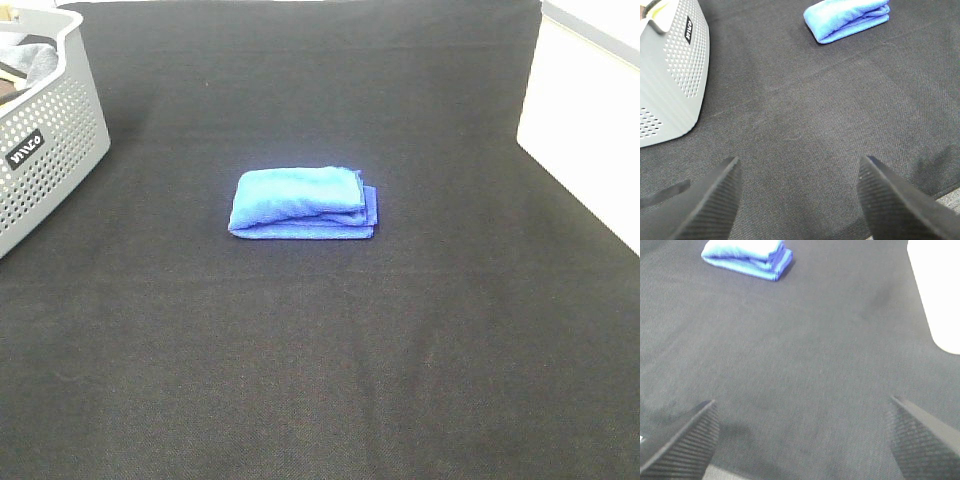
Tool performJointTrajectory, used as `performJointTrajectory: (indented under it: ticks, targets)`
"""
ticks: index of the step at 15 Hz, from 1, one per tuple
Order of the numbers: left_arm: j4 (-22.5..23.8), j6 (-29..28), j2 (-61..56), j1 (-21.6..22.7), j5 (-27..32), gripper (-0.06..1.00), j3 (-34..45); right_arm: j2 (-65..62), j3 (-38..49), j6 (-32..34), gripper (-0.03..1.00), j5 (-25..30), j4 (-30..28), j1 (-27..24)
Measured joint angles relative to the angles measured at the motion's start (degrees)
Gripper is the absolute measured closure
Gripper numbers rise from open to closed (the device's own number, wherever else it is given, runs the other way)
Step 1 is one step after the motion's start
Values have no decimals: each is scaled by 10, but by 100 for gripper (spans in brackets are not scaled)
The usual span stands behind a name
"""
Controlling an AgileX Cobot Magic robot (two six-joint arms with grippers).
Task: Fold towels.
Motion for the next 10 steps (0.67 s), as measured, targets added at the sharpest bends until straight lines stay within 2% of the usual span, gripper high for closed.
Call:
performJointTrajectory:
  ticks: [3, 10]
  targets:
    - [-25, 24, 0, 0, -2, 30, 0, 0, 0, -1, 12, -1, 2, 0]
    - [-28, 26, 0, 0, -2, 30, 0, 0, 0, -1, 12, -1, 3, 0]
